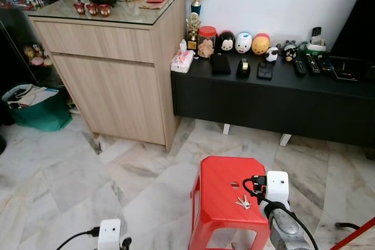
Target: Hang keys on a hook
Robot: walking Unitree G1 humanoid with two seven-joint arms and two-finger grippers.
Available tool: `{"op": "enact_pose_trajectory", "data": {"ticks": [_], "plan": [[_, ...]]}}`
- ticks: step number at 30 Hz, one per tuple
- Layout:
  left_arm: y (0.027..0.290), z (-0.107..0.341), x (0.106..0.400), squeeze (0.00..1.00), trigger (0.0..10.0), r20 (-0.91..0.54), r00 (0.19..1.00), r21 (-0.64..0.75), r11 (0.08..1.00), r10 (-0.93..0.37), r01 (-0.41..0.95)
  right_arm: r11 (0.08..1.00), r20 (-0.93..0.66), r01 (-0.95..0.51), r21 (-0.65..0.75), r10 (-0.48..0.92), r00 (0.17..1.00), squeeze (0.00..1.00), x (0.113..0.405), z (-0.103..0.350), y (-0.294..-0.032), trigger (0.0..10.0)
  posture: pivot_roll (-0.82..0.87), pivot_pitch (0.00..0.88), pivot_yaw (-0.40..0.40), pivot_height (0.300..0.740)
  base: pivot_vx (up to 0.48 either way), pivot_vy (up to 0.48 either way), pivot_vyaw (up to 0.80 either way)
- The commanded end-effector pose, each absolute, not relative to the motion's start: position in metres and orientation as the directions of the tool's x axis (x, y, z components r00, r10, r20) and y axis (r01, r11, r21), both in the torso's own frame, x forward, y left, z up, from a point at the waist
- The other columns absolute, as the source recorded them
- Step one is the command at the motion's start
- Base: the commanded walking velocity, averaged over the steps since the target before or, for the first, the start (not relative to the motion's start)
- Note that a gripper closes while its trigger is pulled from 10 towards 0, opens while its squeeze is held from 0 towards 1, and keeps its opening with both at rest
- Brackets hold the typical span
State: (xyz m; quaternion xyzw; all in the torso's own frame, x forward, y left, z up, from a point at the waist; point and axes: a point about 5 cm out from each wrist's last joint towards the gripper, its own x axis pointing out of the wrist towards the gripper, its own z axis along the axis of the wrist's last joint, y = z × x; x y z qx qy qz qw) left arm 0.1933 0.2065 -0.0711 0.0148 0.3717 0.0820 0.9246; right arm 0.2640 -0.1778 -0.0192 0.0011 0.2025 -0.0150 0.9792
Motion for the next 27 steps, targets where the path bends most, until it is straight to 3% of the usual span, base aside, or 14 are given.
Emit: {"op": "enact_pose_trajectory", "data": {"ticks": [1,16,22,27], "plan": [[0.209,-0.068,0.198,0.00,10.0,-0.674,0.719,0.096,0.985,0.168,-0.141,1.000,-0.339,0.021,0.013,-0.016,0.941,0.00,0.269,-0.012,-0.175,10.0,0.02,0.000,-0.024,0.740,0.000,0.000,0.00],[0.209,-0.069,0.197,0.00,10.0,-0.671,0.723,0.106,0.986,0.164,-0.125,1.000,-0.221,-0.006,0.018,0.009,0.975,0.00,0.277,0.003,-0.162,10.0,0.02,0.000,-0.018,0.740,0.000,0.000,0.00],[0.201,-0.037,0.240,0.00,10.0,-0.487,0.866,0.177,0.984,0.114,-0.030,1.000,-0.203,-0.011,0.016,0.013,0.979,0.00,0.279,0.006,-0.162,10.0,0.01,0.000,-0.015,0.740,0.000,0.000,0.00],[0.202,-0.007,0.266,0.00,10.0,-0.295,0.946,0.127,0.987,0.135,-0.101,1.000,-0.200,-0.007,0.020,0.010,0.980,0.00,0.278,0.005,-0.163,10.0,0.01,0.000,-0.014,0.740,0.000,0.000,0.00]]}}
